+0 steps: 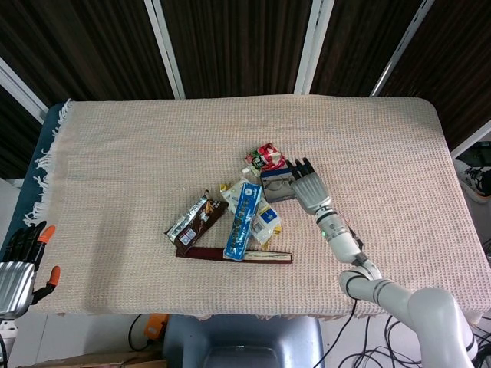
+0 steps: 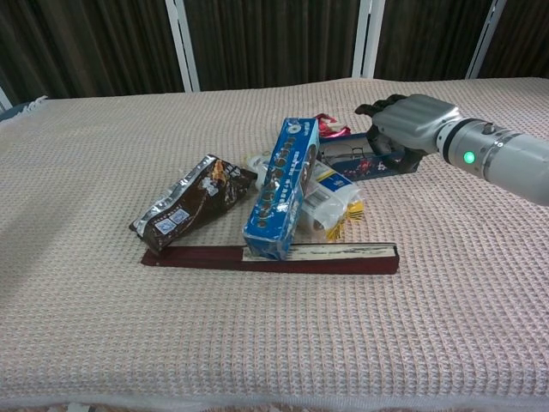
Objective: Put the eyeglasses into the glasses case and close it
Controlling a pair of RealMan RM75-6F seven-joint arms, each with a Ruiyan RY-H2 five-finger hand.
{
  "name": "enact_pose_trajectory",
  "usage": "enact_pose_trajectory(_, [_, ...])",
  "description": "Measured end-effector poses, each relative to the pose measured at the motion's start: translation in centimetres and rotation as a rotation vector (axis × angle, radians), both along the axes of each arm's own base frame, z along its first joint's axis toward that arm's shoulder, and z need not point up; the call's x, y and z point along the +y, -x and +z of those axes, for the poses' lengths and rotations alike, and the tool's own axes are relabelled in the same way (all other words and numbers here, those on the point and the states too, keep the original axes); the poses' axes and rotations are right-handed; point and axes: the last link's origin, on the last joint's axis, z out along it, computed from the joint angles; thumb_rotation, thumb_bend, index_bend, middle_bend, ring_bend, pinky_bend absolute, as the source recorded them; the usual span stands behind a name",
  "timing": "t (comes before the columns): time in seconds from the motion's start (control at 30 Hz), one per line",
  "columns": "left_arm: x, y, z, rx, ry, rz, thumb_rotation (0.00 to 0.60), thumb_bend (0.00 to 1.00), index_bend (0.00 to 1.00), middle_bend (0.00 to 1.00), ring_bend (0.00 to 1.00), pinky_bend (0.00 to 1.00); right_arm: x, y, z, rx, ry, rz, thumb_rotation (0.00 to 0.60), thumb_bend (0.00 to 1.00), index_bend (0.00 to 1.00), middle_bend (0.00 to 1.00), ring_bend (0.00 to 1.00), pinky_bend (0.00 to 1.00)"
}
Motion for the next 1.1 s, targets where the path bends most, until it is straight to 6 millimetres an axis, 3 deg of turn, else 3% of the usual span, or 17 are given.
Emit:
enact_pose_trajectory(0.53, [-0.2, -0.1, -0.1, -0.003, 0.011, -0.015, 0.600, 0.44, 0.00, 0.00, 0.00, 0.03, 1.2, 0.4, 1.1, -0.034, 0.011, 0.013, 0.600, 0.59, 0.80, 0.14, 0.00, 0.00])
enact_pose_trajectory(0.73, [-0.4, -0.3, -0.1, -0.001, 0.012, -0.026, 0.600, 0.44, 0.00, 0.00, 0.00, 0.03, 3.6, 1.2, 2.5, -0.057, -0.010, 0.040, 0.600, 0.59, 0.81, 0.14, 0.00, 0.00])
enact_pose_trajectory(0.97, [-0.6, -0.4, -0.3, 0.001, 0.015, -0.036, 0.600, 0.44, 0.00, 0.00, 0.00, 0.03, 8.1, 2.7, 5.4, -0.080, -0.050, 0.065, 0.600, 0.59, 0.81, 0.14, 0.00, 0.00])
enact_pose_trajectory(1.1, [-0.7, -0.4, -0.3, 0.003, 0.016, -0.037, 0.600, 0.44, 0.00, 0.00, 0.00, 0.03, 9.5, 3.3, 6.9, -0.111, -0.056, 0.054, 0.600, 0.59, 0.81, 0.14, 0.00, 0.00])
